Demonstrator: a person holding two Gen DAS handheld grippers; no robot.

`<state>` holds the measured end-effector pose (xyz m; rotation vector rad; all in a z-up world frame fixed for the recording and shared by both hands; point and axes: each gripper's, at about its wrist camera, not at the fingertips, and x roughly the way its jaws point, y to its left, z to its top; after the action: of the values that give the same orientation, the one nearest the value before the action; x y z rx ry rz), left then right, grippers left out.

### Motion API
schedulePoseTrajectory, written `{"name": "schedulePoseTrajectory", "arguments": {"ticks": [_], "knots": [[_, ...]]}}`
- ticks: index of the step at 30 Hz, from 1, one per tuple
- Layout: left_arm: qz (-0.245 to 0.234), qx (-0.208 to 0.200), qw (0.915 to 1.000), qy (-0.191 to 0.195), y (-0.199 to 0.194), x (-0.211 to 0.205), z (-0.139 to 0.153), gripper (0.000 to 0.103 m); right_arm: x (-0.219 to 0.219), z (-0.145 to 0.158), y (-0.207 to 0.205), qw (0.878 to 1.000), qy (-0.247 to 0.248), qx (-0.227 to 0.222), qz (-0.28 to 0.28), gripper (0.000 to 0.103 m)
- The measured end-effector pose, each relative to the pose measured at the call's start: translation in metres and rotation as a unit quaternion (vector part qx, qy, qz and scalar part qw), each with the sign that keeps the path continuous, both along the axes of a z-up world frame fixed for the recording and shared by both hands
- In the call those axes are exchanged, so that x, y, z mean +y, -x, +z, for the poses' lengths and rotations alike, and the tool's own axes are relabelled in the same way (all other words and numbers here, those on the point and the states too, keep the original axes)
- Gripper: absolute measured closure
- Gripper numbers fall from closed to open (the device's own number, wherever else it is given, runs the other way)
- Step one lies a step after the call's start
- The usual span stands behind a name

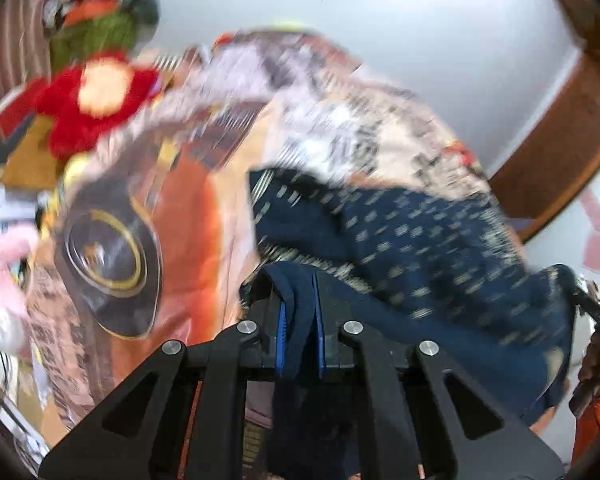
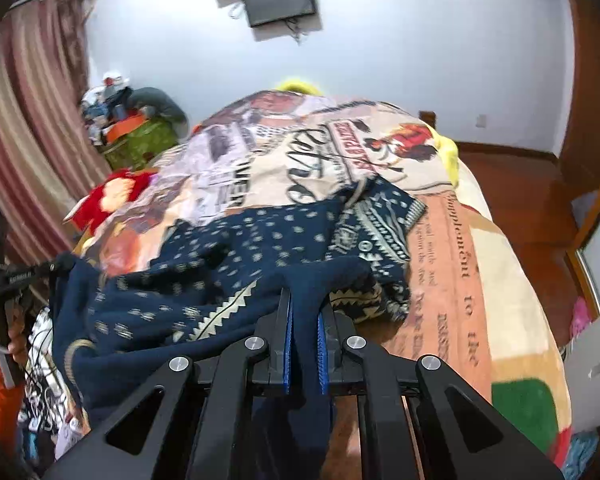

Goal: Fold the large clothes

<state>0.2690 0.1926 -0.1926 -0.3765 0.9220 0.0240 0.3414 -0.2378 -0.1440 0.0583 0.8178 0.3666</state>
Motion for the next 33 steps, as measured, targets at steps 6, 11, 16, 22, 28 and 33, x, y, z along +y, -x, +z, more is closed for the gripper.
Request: {"name": "schedulePoseTrajectory", "arguments": {"ticks": [6,11,16,22,28,33], "knots": [[-0.02,0.077,0.9968,-0.006,-0.009,-0.015,-0.067,0.091,-0.008,-0.045,-0.034,0.997,0.006,0.081,-0.017,0.095],[-0.038,0.07,0.9961,-0.038,-0.004,-0.02,-0.052,0.087,-0.014,-0.048,-0.029,0.994,0.012,0.107,-0.009,0.089],[-0.029,0.056,0.9974,-0.034,0.016,-0.005,-0.029,0.065,-0.026,-0.026,-0.012,0.994,0.027,0.104,-0.023,0.043],[-0.016,0.039,0.999,-0.017,0.051,0.005,-0.021,0.049,-0.033,-0.001,0.028,0.996,0.009,0.085,-0.01,0.039],[-0.029,0.081,0.9942,0.064,0.073,0.0,-0.061,0.049,-0.021,-0.007,0.063,0.995,0.002,0.095,0.016,0.039],[-0.029,0.11,0.9883,0.101,0.072,-0.019,-0.091,0.049,-0.013,-0.027,0.083,0.994,-0.003,0.111,0.019,0.039]]}}
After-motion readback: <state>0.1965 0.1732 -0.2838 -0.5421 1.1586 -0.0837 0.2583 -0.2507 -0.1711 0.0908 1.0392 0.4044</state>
